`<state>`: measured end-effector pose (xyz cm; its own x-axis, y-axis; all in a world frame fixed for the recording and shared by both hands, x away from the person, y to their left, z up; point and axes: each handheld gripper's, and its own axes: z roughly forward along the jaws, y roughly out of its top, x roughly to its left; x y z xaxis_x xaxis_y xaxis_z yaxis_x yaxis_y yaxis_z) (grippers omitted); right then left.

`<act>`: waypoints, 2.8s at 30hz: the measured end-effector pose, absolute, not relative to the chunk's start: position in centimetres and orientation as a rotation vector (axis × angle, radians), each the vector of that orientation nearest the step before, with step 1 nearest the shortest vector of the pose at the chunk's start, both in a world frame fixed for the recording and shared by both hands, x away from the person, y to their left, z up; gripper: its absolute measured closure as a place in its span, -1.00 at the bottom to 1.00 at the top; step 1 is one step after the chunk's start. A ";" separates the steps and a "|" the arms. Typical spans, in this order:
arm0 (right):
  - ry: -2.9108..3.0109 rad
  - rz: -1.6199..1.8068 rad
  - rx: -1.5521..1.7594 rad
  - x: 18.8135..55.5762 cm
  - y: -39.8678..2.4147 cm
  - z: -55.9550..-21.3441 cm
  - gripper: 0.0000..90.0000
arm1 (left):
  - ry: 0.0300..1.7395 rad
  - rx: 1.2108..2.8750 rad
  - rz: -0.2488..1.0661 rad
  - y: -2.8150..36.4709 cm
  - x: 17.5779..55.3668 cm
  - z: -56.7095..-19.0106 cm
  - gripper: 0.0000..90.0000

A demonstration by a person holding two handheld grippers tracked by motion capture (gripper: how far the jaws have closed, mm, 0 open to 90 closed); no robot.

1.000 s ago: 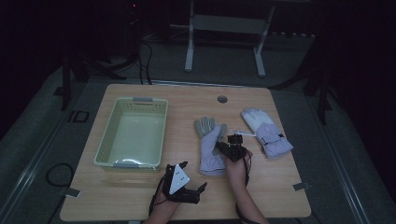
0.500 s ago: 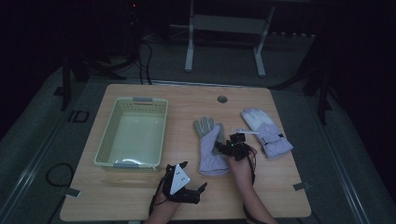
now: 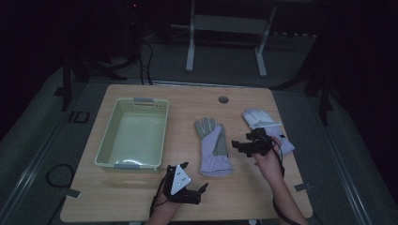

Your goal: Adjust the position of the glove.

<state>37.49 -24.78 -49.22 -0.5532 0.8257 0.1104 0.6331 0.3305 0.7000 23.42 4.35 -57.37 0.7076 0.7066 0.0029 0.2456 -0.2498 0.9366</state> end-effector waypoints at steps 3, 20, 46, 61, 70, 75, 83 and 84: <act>2.346 1.022 1.306 37.6 -25.7 -48.9 -0.49 | 0.748 1.816 0.524 4.3 23.4 -57.4 -0.96; 2.248 0.868 1.457 40.6 -34.8 -49.3 -0.34 | 0.745 1.820 0.525 4.3 23.4 -57.4 -0.96; 2.397 0.786 1.448 47.0 -37.2 -52.9 0.18 | 0.742 1.827 0.528 4.2 23.4 -57.4 -0.96; 2.231 0.853 1.622 45.0 -36.3 -49.8 0.75 | 0.756 1.813 0.520 4.4 23.4 -57.4 -0.96; 2.140 0.932 1.590 40.9 -35.2 -45.9 0.76 | 0.735 1.825 0.516 4.2 23.2 -57.4 -0.95; 2.087 0.946 1.586 37.9 -35.3 -43.8 0.77 | 0.740 1.818 0.516 4.3 23.2 -57.4 -0.96; 2.019 0.935 1.613 34.3 -35.2 -43.2 0.77 | 0.732 1.817 0.510 4.3 23.2 -57.4 -0.96; 2.018 0.933 1.605 33.9 -35.1 -43.3 0.77 | 0.732 1.817 0.513 4.2 23.2 -57.4 -0.95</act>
<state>33.88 -35.10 -43.31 -0.2633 0.9599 0.0965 0.6953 0.1195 0.7088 23.17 4.25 -57.39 0.7198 0.6942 0.0025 0.2387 -0.2508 0.9381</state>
